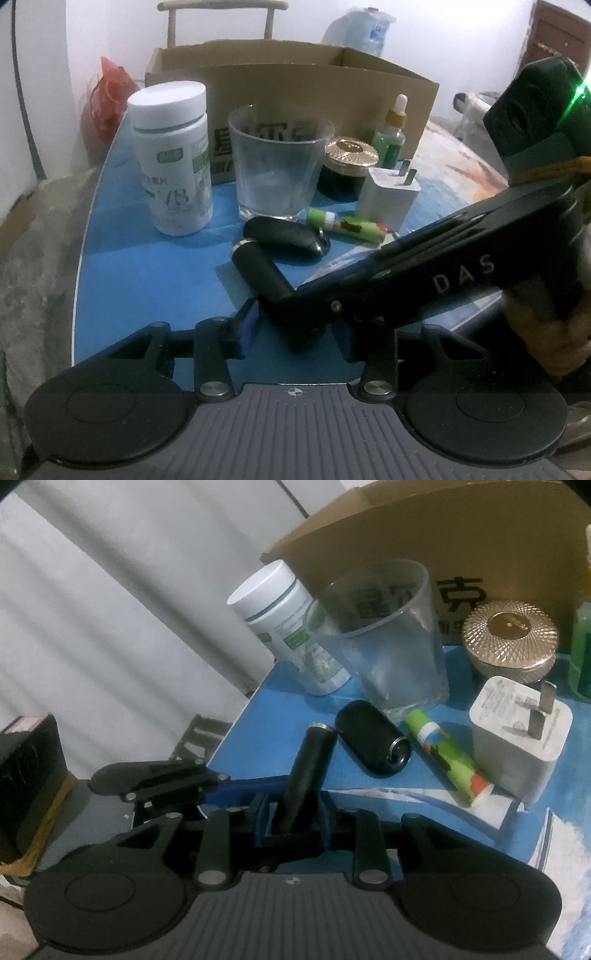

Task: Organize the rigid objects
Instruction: 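Grasp the black cylinder with the right gripper, then carry the black cylinder into the box and open the right gripper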

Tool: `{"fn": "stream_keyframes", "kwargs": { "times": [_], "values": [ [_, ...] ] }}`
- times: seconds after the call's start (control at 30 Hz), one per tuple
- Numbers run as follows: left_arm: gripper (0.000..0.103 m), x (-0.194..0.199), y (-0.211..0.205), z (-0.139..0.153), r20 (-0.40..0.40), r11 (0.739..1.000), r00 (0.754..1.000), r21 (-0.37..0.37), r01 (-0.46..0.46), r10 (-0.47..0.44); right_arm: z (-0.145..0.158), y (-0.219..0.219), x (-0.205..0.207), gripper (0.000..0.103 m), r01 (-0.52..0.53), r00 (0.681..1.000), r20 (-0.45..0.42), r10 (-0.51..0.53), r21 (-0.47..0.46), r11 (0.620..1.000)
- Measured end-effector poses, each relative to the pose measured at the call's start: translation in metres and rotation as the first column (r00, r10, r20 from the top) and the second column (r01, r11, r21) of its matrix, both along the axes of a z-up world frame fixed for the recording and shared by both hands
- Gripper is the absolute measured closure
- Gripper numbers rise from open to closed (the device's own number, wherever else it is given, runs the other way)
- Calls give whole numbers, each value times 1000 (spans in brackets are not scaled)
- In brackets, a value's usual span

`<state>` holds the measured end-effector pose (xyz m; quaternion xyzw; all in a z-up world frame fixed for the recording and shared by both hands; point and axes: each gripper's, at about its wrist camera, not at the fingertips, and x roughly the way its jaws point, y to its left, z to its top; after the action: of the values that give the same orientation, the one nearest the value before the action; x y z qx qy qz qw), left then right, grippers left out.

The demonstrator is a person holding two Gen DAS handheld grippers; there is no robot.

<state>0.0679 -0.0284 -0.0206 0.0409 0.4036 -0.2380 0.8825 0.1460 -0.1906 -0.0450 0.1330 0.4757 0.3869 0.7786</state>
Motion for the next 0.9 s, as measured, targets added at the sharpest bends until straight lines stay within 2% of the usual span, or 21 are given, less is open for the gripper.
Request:
{"fn": "stream_keyframes", "kwargs": {
  "times": [0.23,0.37,0.5,0.7,0.9],
  "values": [
    [63,-11,4,5,15,1000,1000,-7,-10,10,4,5,-7,72,4,1000,11,-4,3,1000],
    [65,-23,7,18,60,1000,998,-7,-24,24,13,12,-12,72,-2,999,46,2,14,1000],
    [65,-34,10,40,131,1000,991,5,-31,30,35,14,-21,72,-14,993,114,10,30,999],
    [65,-39,5,84,271,999,962,39,-29,17,83,10,-27,72,-16,968,252,-1,67,998],
    [65,-9,-19,131,395,994,917,112,7,-51,140,-1,-1,72,14,927,373,-36,62,998]
  ]
}}
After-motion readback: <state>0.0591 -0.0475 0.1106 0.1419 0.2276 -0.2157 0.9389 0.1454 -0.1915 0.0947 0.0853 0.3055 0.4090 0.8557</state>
